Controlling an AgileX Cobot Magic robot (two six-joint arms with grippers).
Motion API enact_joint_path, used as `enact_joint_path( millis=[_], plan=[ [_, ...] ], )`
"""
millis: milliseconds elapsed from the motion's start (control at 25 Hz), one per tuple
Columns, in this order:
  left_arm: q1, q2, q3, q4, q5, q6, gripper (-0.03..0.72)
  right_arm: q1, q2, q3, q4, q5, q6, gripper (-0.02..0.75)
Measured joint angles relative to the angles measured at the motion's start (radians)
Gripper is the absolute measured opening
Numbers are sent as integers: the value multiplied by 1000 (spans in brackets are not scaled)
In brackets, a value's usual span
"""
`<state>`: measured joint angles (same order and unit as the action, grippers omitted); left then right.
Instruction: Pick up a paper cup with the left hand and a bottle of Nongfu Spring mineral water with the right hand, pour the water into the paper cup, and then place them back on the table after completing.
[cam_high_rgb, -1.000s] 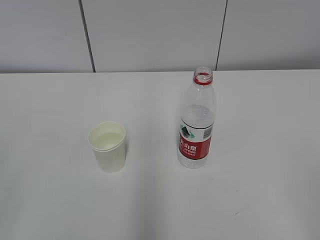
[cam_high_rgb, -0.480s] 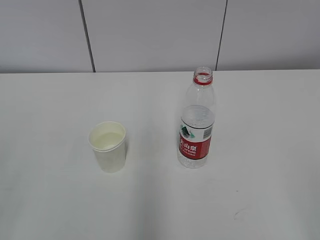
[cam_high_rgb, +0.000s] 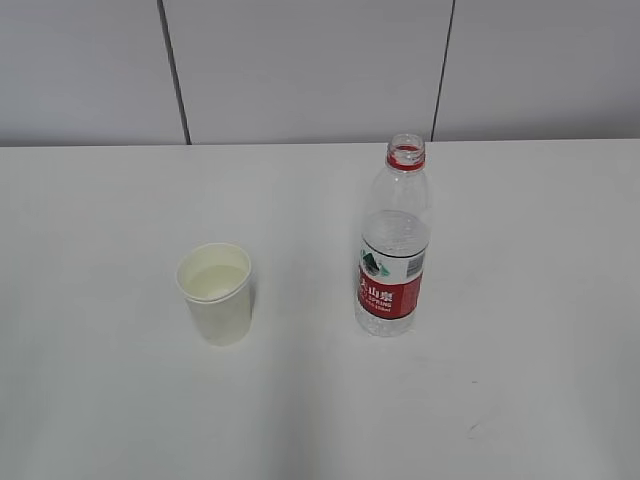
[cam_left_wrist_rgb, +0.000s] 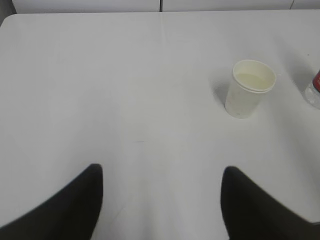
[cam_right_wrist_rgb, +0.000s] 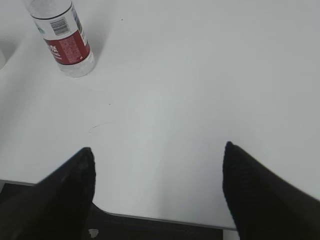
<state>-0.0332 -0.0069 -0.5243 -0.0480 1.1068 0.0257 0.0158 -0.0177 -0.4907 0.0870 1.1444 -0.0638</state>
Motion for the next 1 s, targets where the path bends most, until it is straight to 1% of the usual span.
enact_joint_path(
  millis=[1000],
  plan=[
    [0, 0, 0, 1, 0, 0, 461, 0, 0, 0, 0, 0, 2, 587]
  ],
)
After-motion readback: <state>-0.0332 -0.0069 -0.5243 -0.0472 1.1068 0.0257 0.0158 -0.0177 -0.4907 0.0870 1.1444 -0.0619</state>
